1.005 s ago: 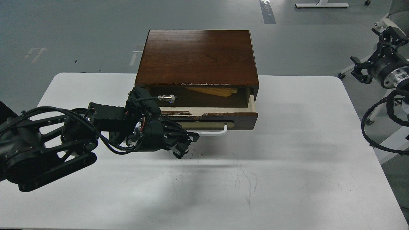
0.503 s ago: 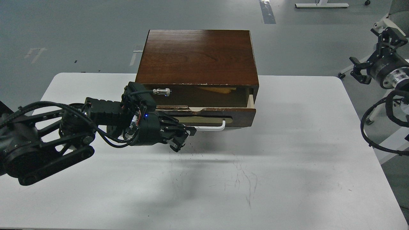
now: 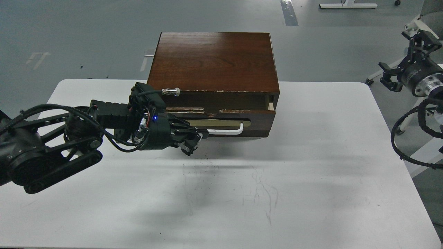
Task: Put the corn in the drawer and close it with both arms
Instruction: 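Push the drawer front with the left gripper into the box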
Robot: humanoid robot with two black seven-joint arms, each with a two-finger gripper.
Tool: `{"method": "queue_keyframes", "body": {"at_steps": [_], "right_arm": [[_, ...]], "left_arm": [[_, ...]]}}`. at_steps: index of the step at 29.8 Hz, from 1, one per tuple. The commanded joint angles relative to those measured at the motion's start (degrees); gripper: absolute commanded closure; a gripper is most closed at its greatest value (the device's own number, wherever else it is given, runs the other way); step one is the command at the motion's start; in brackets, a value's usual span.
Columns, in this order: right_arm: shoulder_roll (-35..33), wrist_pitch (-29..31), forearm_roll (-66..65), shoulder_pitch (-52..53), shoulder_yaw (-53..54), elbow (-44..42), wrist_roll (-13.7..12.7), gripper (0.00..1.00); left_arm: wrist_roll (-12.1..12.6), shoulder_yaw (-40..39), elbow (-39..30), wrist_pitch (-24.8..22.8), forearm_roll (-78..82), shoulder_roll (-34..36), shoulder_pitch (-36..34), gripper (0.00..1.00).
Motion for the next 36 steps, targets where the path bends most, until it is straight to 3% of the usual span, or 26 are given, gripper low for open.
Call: {"method": "queue_keyframes", "body": {"at_steps": [1,36], "right_arm": [[0.0,0.0,0.0,0.0,0.0,0.0,-0.1,0.0],[-0.1,0.0,-0.1,0.1,-0.2,0.0,0.0,0.0]], "left_arm": [[0.1,0.2,0.7,-0.1,0.2,-0.1,0.1,1.0],[-0.3,0.1,11.0,-0.1,-0.4,-4.9,-4.2,1.0]]}}
